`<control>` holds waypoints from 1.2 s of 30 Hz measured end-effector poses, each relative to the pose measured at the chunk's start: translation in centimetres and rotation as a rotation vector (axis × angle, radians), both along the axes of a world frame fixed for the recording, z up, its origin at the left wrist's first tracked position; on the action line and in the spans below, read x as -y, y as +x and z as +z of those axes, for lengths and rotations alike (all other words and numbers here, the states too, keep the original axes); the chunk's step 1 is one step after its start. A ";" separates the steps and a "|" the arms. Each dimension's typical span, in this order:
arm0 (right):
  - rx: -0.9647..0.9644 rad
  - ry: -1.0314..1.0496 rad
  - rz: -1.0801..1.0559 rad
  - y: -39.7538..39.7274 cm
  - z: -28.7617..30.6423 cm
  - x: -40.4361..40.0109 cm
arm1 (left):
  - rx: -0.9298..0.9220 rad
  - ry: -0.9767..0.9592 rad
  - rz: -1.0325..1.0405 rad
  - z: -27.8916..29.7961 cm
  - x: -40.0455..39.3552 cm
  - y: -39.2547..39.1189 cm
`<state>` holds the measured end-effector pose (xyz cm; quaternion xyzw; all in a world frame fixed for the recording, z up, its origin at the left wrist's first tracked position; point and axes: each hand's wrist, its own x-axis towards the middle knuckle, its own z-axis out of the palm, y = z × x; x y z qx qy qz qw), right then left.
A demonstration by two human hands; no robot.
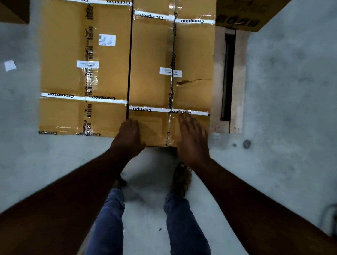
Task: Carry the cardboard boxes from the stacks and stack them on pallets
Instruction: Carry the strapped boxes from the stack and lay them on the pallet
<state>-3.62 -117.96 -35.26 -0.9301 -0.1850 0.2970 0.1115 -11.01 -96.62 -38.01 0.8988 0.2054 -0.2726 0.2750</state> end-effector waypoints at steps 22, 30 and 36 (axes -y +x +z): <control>-0.197 0.777 -0.218 -18.6 37.6 -43.8 | 0.485 -0.070 0.952 39.1 -36.6 -26.0; -0.227 0.795 -0.274 -21.5 40.0 -57.9 | 0.495 -0.101 0.928 44.5 -52.5 -28.0; -0.183 0.802 -0.259 -18.9 36.8 -70.6 | 0.536 -0.214 0.936 41.2 -63.4 -23.8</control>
